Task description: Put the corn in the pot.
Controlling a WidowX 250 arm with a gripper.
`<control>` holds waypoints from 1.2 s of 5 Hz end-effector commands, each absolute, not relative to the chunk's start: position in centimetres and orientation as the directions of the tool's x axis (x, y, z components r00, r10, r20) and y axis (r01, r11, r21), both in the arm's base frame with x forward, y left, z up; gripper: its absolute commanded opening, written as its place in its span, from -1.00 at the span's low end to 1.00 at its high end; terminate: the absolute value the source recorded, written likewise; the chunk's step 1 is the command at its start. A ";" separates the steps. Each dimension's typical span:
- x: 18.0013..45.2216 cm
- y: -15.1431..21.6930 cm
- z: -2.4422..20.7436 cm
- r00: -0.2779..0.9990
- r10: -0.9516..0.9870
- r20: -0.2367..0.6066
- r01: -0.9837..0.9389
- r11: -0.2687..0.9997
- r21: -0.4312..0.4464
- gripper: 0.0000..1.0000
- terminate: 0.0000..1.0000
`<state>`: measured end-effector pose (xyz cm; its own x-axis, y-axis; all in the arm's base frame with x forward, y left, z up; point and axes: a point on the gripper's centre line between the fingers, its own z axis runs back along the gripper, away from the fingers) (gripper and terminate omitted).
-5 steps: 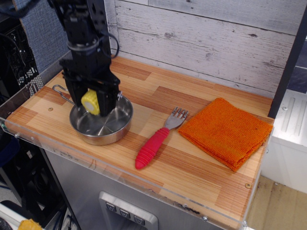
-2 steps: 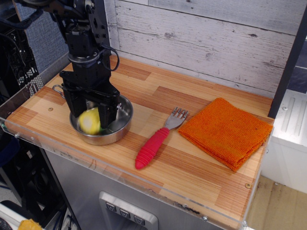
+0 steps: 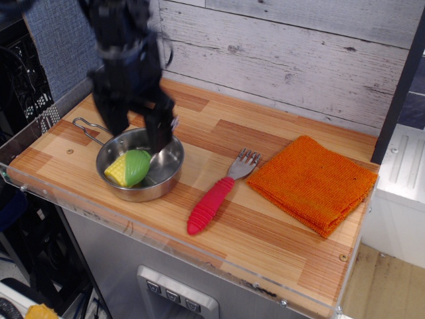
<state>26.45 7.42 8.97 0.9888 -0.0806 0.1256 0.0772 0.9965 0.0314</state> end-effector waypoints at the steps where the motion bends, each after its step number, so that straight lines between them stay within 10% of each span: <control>1: 27.8 4.3 17.3 0.968 -0.077 0.239 0.063 0.996 0.068 1.00 -1.00; 5: 27.7 4.8 17.2 0.989 -0.014 0.144 0.016 1.000 -0.017 1.00 -1.00; 6: 27.7 4.8 17.2 0.989 -0.014 0.144 0.016 1.000 -0.017 1.00 1.00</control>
